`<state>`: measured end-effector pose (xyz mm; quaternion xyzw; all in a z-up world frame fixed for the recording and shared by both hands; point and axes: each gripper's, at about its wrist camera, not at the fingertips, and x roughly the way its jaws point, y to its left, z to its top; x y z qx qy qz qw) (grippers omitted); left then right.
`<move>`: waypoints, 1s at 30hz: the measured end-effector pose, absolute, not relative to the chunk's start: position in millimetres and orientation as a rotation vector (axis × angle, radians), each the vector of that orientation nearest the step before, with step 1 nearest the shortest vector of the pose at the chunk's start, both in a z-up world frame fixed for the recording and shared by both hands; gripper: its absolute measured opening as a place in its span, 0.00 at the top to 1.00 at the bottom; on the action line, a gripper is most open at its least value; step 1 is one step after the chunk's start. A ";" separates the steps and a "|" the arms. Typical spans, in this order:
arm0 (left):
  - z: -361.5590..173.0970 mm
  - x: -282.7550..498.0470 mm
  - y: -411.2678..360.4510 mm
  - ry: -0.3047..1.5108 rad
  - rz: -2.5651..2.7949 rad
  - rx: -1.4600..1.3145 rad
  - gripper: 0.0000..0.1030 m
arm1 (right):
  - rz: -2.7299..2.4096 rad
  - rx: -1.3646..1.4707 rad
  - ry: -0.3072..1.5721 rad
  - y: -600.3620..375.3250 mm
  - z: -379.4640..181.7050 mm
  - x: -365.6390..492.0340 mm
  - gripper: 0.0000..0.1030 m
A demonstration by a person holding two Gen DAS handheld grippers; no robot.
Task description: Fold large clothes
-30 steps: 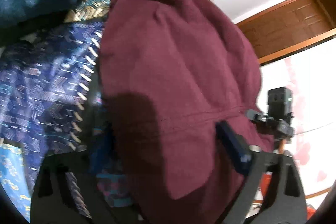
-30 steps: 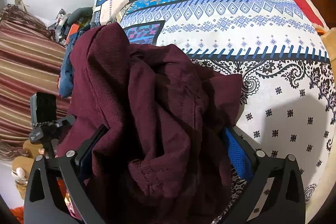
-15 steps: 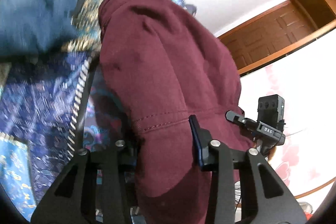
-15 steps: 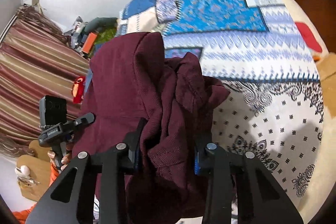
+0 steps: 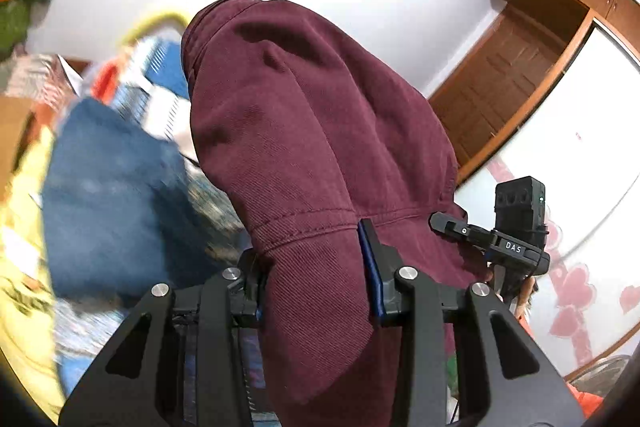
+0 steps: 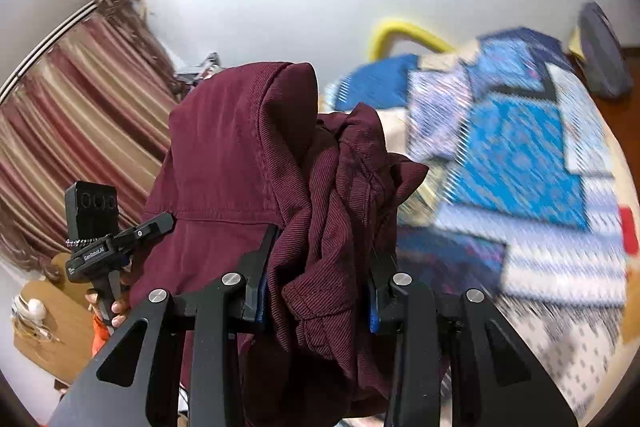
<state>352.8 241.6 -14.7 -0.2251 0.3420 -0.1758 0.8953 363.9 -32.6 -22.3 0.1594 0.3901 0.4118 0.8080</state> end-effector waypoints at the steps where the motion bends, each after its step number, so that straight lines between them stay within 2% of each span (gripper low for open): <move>1: -8.9 355.9 256.9 0.703 -0.353 -0.466 0.64 | 0.890 0.336 0.826 -19.0 -19.5 367.9 0.69; 5: -4.1 372.7 315.7 0.702 -0.297 -0.486 0.64 | 0.924 0.332 0.820 37.7 -24.1 385.7 0.69; 9: -25.2 396.5 367.5 0.714 -0.213 -0.487 0.63 | 0.934 0.296 0.833 92.3 -43.3 406.9 0.69; 16: -121.8 447.5 434.7 0.841 -0.066 -0.605 0.59 | 0.863 0.240 0.936 159.1 -117.8 451.9 0.68; 18: -158.2 454.6 446.3 0.898 -0.017 -0.648 0.53 | 0.824 0.235 0.986 163.6 -142.0 456.9 0.60; 20: -170.3 455.7 455.1 0.877 -0.041 -0.614 0.47 | 0.801 0.203 0.976 161.4 -150.1 455.4 0.52; 21: -169.5 451.0 452.7 0.860 -0.045 -0.589 0.42 | 0.798 0.184 0.966 159.0 -149.5 453.9 0.47; 23: -161.5 444.9 447.8 0.846 -0.018 -0.540 0.38 | 0.797 0.153 0.973 154.0 -145.5 449.2 0.45; 30: -129.1 401.1 408.1 0.863 0.116 -0.343 0.36 | 0.719 0.047 0.926 138.7 -108.3 415.9 0.45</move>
